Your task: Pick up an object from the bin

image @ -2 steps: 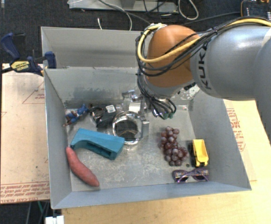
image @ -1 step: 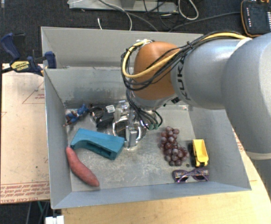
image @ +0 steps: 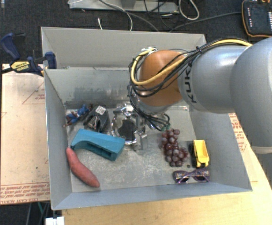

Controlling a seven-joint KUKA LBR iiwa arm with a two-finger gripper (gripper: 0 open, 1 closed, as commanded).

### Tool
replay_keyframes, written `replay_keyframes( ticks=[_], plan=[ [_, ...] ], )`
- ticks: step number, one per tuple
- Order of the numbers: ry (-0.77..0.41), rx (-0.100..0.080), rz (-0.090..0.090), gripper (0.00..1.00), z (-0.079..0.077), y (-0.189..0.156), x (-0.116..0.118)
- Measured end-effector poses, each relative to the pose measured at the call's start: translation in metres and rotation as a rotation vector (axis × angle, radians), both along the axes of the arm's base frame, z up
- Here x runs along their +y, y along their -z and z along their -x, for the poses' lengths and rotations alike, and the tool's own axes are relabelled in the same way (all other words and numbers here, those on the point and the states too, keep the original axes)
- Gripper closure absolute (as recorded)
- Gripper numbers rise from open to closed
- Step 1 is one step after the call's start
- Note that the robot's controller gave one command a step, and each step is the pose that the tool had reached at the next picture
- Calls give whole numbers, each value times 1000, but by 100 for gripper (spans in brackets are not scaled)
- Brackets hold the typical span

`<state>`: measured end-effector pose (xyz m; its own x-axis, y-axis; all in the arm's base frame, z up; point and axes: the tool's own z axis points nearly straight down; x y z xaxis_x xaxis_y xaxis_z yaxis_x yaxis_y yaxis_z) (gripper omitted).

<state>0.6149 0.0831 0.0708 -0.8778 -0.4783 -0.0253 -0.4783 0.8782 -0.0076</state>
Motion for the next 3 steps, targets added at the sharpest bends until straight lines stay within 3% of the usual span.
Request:
replay_keyframes(
  ticks=[1,3],
  plan=[
    [361,25,-2,100,-3,0,16],
    [362,26,-2,100,-3,-17,16]
  ],
)
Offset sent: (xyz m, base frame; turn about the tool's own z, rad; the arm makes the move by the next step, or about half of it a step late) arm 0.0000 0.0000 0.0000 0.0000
